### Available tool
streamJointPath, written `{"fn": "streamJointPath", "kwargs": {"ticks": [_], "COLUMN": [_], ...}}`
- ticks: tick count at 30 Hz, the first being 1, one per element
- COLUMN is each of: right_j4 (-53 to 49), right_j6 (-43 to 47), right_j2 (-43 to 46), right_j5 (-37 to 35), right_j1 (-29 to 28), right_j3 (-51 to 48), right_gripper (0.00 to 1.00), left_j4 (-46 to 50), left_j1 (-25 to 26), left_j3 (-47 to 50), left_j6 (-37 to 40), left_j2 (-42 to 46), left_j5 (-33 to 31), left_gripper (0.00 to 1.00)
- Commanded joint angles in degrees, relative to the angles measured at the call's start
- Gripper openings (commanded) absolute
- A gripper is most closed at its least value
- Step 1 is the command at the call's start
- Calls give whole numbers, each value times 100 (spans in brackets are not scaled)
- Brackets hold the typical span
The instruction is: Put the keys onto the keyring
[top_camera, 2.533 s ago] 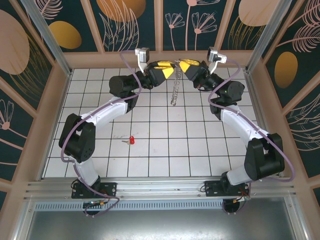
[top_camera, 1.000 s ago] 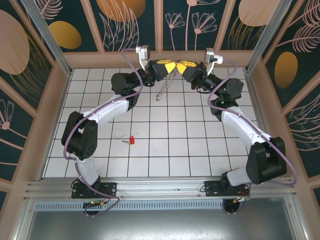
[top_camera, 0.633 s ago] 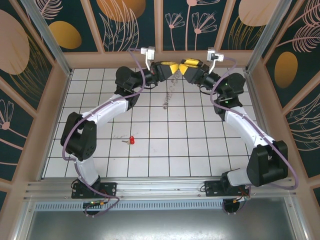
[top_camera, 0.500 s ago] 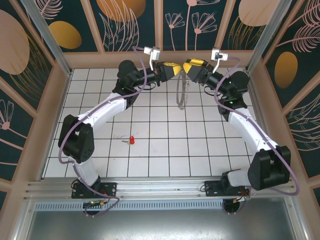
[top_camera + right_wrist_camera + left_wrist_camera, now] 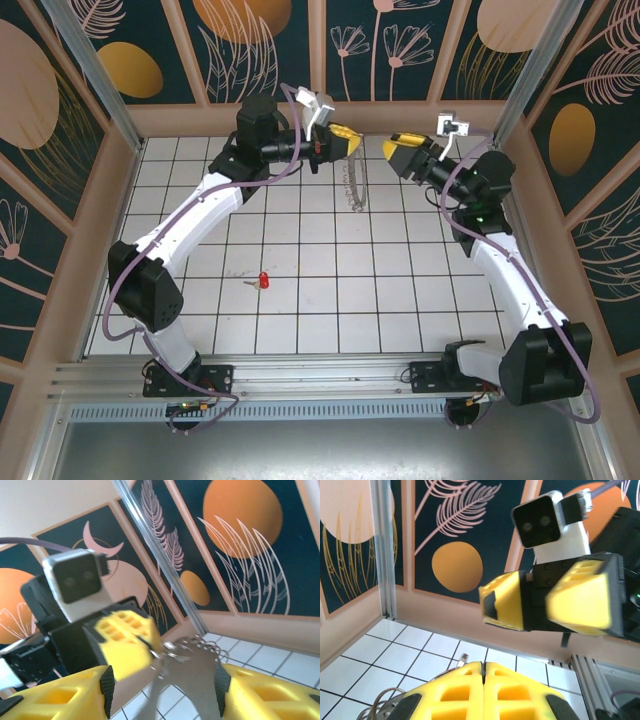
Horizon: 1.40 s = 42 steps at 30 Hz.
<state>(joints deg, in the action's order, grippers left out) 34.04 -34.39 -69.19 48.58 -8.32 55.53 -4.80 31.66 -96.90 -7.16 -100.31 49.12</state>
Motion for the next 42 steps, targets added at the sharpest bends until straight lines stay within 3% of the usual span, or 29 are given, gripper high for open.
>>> {"fn": "streamJointPath", "kwargs": {"ticks": [1, 7, 13, 42], "right_j4": [352, 408, 529, 660], "right_j6": [48, 176, 168, 170], "right_j2": [57, -128, -208, -649], "right_j5": [616, 1324, 1610, 1413], "right_j1": [108, 110, -17, -463], "right_j3": [-115, -42, 9, 625], "right_gripper": [54, 44, 43, 36], "left_j4": [383, 453, 313, -33], "left_j1": [7, 2, -2, 0], "left_j3": [-294, -439, -548, -458], "left_j6": [505, 542, 311, -58], "left_j2": [176, 103, -47, -157], "left_j5": [352, 632, 1015, 1240], "left_gripper": [0, 0, 0, 0]}}
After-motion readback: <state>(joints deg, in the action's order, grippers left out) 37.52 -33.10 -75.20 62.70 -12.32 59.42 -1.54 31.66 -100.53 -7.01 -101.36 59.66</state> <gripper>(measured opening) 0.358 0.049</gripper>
